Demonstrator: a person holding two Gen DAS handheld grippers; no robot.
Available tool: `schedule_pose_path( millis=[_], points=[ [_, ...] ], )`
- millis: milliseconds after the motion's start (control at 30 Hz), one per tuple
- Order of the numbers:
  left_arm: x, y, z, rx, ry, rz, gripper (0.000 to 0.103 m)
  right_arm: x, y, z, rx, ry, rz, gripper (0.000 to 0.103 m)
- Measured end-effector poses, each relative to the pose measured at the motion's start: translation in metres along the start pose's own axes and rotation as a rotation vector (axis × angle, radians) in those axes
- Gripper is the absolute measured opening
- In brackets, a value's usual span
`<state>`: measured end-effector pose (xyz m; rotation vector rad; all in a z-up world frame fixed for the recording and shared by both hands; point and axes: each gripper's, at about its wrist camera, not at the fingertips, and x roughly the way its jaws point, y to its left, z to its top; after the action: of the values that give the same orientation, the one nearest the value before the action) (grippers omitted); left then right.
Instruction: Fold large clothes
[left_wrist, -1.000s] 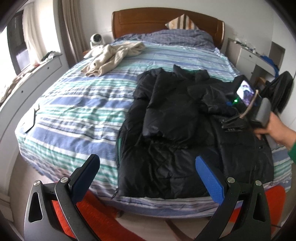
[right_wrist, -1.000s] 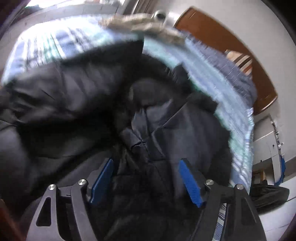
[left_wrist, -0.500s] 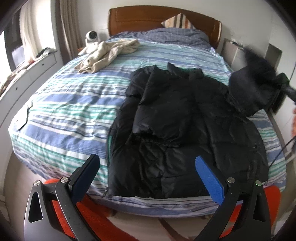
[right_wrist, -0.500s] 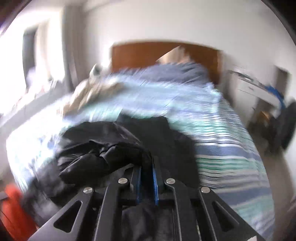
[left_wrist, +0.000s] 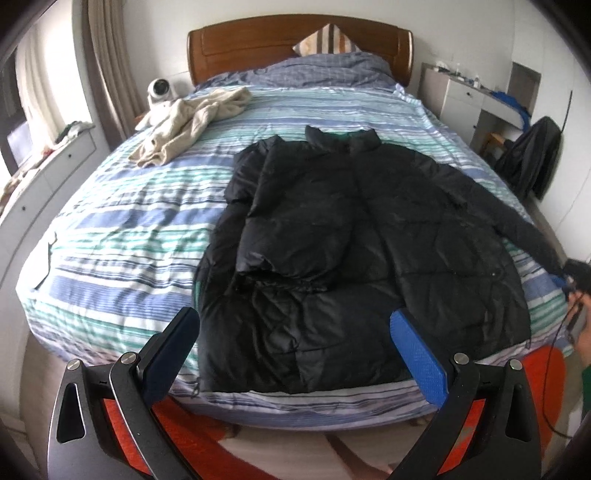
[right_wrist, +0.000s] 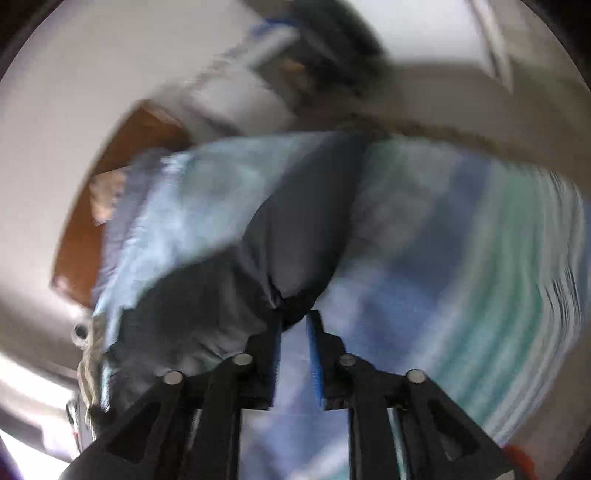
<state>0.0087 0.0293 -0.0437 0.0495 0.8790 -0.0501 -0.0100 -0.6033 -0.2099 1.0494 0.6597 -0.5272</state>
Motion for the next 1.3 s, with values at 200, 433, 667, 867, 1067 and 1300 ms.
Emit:
schedule_pose_path(
  millis=[200, 433, 667, 867, 1067, 1300],
  points=[
    [0.016, 0.005, -0.003, -0.014, 0.058, 0.009, 0.103, -0.034, -0.013, -0.003, 0.021, -0.07, 0.127, 0.055],
    [0.015, -0.006, -0.002, -0.005, 0.05, 0.003, 0.103, 0.014, -0.037, 0.027, 0.233, -0.036, 0.153, 0.021],
    [0.023, 0.008, -0.008, 0.001, 0.068, 0.031, 0.103, 0.017, -0.007, 0.043, -0.002, -0.071, -0.079, 0.017],
    [0.032, 0.031, -0.011, -0.041, 0.084, 0.065, 0.103, -0.026, 0.037, 0.004, -0.25, -0.073, -0.07, 0.054],
    [0.045, 0.034, -0.011, -0.074, 0.113, 0.042, 0.103, -0.022, 0.115, -0.105, -0.551, 0.261, 0.228, 0.054],
    [0.025, 0.025, -0.009, -0.045, 0.047, 0.026, 0.103, 0.042, 0.161, -0.158, -0.683, 0.438, 0.226, 0.029]
  ],
)
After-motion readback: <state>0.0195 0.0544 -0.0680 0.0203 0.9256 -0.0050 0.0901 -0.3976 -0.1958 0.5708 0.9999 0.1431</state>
